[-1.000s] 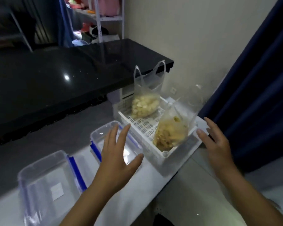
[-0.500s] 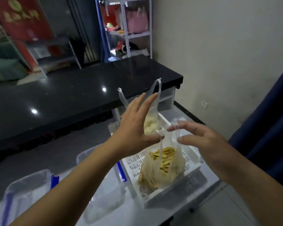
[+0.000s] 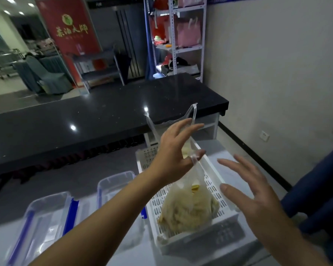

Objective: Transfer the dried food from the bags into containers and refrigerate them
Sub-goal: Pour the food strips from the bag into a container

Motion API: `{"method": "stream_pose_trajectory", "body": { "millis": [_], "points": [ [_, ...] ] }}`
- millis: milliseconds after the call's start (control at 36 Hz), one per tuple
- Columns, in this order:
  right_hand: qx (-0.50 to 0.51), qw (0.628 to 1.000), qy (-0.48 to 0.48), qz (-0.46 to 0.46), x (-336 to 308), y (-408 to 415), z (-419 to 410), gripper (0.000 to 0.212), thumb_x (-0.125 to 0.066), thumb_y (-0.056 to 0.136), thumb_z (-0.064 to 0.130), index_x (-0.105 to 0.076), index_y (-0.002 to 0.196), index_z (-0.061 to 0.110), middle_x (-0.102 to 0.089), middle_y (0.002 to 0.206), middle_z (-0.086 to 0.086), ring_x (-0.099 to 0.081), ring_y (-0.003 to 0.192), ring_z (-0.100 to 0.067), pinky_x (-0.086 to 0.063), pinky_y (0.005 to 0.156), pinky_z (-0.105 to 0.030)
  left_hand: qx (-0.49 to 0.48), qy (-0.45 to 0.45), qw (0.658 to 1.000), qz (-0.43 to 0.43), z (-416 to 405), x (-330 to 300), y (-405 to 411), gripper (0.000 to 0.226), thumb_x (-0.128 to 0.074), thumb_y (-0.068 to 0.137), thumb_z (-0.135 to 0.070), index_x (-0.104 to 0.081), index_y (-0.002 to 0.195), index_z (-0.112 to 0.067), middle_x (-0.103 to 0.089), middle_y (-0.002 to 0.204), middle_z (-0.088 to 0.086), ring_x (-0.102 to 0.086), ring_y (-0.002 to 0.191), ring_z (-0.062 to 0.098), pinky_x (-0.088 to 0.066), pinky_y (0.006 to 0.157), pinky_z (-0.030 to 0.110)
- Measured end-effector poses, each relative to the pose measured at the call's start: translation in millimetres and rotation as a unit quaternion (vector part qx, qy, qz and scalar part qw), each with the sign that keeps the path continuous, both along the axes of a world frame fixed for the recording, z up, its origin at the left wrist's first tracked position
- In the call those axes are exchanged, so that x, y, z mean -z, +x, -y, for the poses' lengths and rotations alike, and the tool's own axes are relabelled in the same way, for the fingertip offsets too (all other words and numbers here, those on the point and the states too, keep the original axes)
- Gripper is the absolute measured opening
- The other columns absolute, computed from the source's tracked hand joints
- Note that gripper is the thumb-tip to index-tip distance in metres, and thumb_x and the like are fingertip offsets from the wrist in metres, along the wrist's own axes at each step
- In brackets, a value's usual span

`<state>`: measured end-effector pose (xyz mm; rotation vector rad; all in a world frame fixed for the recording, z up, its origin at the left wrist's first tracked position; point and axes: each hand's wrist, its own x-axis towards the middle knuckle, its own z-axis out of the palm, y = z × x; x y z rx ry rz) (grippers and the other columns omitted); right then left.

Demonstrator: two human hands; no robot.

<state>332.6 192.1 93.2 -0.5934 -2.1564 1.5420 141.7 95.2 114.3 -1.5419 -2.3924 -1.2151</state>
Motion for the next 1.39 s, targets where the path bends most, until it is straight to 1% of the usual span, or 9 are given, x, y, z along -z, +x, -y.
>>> {"method": "stream_pose_trajectory", "body": {
  "millis": [167, 333, 528, 694, 750, 833, 1111, 1222, 1389],
  "points": [
    [0.039, 0.990, -0.129, 0.040, 38, 14, -11, 0.026, -0.066, 0.090, 0.030, -0.066, 0.112, 0.044, -0.054, 0.136, 0.020, -0.046, 0.121, 0.006, -0.034, 0.098, -0.028, 0.012, 0.033, 0.998, -0.054, 5, -19, -14, 0.019, -0.068, 0.089, -0.010, -0.074, 0.100, -0.024, -0.054, 0.143, -0.003, -0.036, 0.144, 0.022, -0.029, 0.114, 0.060],
    [0.018, 0.963, -0.265, 0.040, 54, 3, -12, 0.074, -0.087, 0.059, 0.054, -0.050, 0.121, 0.062, -0.050, 0.133, 0.024, -0.054, 0.115, -0.003, -0.050, 0.090, -0.036, 0.030, 0.089, 0.994, -0.053, 15, -92, -22, 0.022, -0.066, 0.091, -0.012, -0.065, 0.107, -0.027, -0.055, 0.137, -0.001, -0.050, 0.131, 0.013, -0.045, 0.109, 0.035],
    [-0.142, 0.761, -0.631, -0.050, 61, -61, -2, 0.073, -0.088, 0.064, 0.037, -0.062, 0.132, 0.027, -0.054, 0.144, -0.018, -0.052, 0.129, -0.045, -0.038, 0.102, -0.072, 0.068, 0.067, 0.992, -0.078, 14, -178, -21, 0.028, -0.059, 0.088, -0.004, -0.066, 0.115, -0.006, -0.070, 0.106, 0.005, -0.071, 0.097, 0.017, -0.058, 0.090, 0.032],
    [-0.360, 0.648, -0.647, -0.180, 48, -101, 29, 0.087, -0.076, 0.083, 0.050, -0.033, 0.154, 0.021, -0.030, 0.161, -0.018, -0.027, 0.146, -0.048, -0.017, 0.113, -0.075, 0.022, 0.007, 0.999, -0.036, 21, -213, -23, 0.029, -0.070, 0.090, -0.016, -0.067, 0.118, -0.016, -0.071, 0.092, 0.011, -0.068, 0.086, 0.037, -0.061, 0.076, 0.040],
    [-0.349, 0.635, -0.665, -0.182, 51, -109, 36, 0.080, -0.071, 0.089, 0.044, -0.032, 0.155, 0.022, -0.029, 0.161, -0.017, -0.024, 0.147, -0.048, -0.013, 0.114, -0.074, 0.015, -0.021, 1.000, -0.006, 33, -217, -33, 0.026, -0.073, 0.088, -0.017, -0.069, 0.113, -0.020, -0.070, 0.090, -0.009, -0.070, 0.082, 0.016, -0.059, 0.074, 0.024],
    [-0.322, 0.652, -0.666, -0.166, 61, -114, 46, 0.076, -0.077, 0.085, 0.040, -0.043, 0.150, 0.022, -0.036, 0.158, -0.016, -0.031, 0.145, -0.044, -0.014, 0.114, -0.074, 0.003, -0.052, 0.998, 0.043, 54, -214, -48, 0.021, -0.074, 0.086, -0.014, -0.072, 0.103, -0.025, -0.067, 0.105, -0.016, -0.067, 0.093, -0.003, -0.056, 0.079, 0.018],
    [-0.272, 0.614, -0.731, -0.120, 82, -114, 66, 0.056, -0.041, 0.105, 0.038, -0.037, 0.150, 0.004, -0.035, 0.156, -0.021, -0.028, 0.147, -0.039, -0.008, 0.121, -0.057, 0.037, -0.112, 0.977, 0.179, 109, -200, -89, 0.032, -0.075, 0.070, -0.021, -0.076, 0.101, -0.026, -0.074, 0.110, 0.006, -0.074, 0.097, 0.024, -0.059, 0.080, 0.027],
    [-0.229, 0.672, -0.692, -0.128, 75, -114, 65, 0.076, -0.098, 0.055, 0.029, -0.070, 0.124, 0.009, -0.059, 0.138, -0.021, -0.060, 0.122, -0.042, -0.052, 0.091, -0.063, 0.067, -0.088, 0.966, 0.235, 130, -182, -103, 0.033, -0.073, 0.076, -0.016, -0.073, 0.108, -0.019, -0.073, 0.109, 0.016, -0.074, 0.093, 0.026, -0.059, 0.082, 0.031],
    [-0.124, 0.752, -0.640, -0.095, 58, -115, 58, 0.081, -0.103, 0.015, 0.024, -0.082, 0.091, 0.010, -0.078, 0.097, -0.013, -0.076, 0.082, -0.028, -0.061, 0.060, -0.048, 0.107, -0.059, 0.940, 0.320, 166, -148, -121, 0.022, -0.069, 0.082, -0.018, -0.074, 0.103, -0.015, -0.074, 0.097, 0.012, -0.072, 0.087, 0.022, -0.059, 0.080, 0.030]
  ]
}}
